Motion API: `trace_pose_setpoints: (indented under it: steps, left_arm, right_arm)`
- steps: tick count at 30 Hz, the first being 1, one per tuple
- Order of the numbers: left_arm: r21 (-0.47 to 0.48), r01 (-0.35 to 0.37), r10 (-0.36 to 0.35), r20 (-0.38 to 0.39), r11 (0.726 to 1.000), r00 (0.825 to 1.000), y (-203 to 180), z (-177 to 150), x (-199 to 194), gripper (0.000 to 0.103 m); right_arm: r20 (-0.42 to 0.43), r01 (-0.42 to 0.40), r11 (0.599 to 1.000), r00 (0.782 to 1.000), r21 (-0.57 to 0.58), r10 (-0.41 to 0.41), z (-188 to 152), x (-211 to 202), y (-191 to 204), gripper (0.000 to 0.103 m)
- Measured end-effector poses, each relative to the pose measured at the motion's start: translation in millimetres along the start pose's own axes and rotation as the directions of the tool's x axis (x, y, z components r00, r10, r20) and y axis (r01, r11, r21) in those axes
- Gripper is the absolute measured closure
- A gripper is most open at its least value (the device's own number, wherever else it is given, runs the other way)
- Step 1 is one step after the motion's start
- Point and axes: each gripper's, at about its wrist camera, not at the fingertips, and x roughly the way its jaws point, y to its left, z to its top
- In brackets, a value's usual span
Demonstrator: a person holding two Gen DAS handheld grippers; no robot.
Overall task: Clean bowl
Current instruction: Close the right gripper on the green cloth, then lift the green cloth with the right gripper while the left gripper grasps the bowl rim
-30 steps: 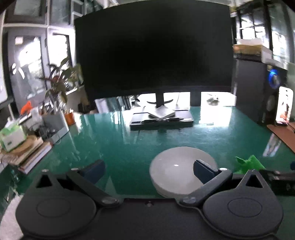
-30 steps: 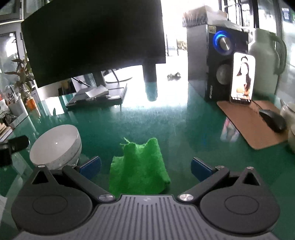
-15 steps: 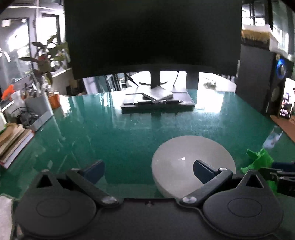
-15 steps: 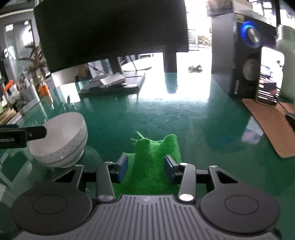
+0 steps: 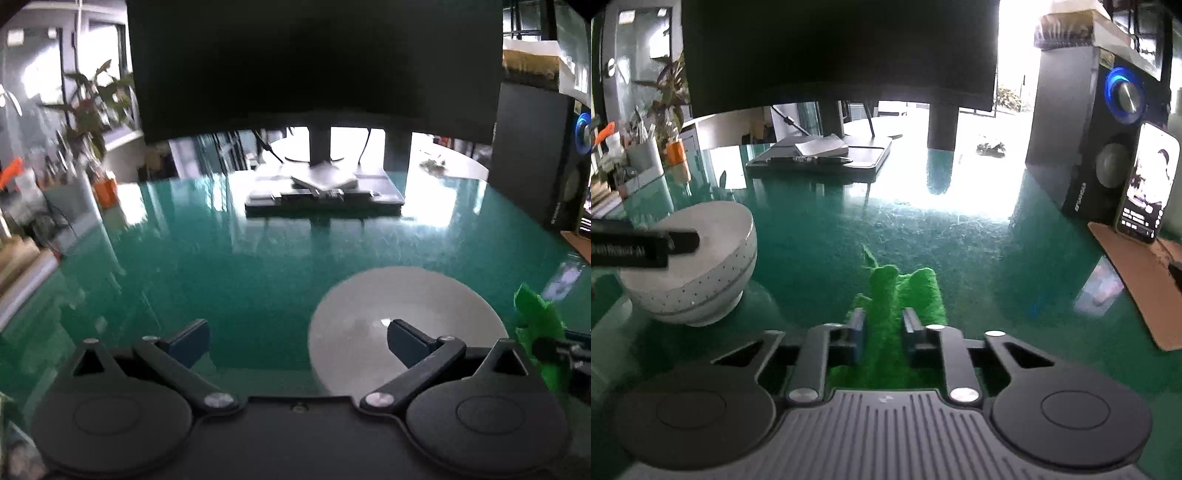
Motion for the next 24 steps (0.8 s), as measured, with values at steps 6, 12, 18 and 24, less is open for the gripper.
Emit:
trace_pose_setpoints:
  steps: [6,12,18,24]
  left_arm:
    - [-0.050,0.031,-0.035,-0.080,0.998,0.996,12,0,9,0.012]
    - [0.045,0.047,-0.043,-0.079,0.998,0.996,-3,-5,7,0.027]
    - [-0.007,0.046,-0.047,-0.095,0.999,0.994,-6,-4,12,0.001]
    - [-0.022,0.038,-0.040,-0.103,0.999,0.994,-4,-4,8,0.000]
  right_arm:
    - [0.033,-0.224,0.944,0.974,0.244,0.223,5,-15,-23,0.098]
    - [0.078,-0.384,0.824,0.918,0.416,0.389,7,-22,-34,0.097]
    - [0.100,-0.461,0.693,0.863,0.554,0.494,5,-13,-41,0.096]
    - [0.099,-0.448,0.678,0.867,0.582,0.489,4,-8,-39,0.094]
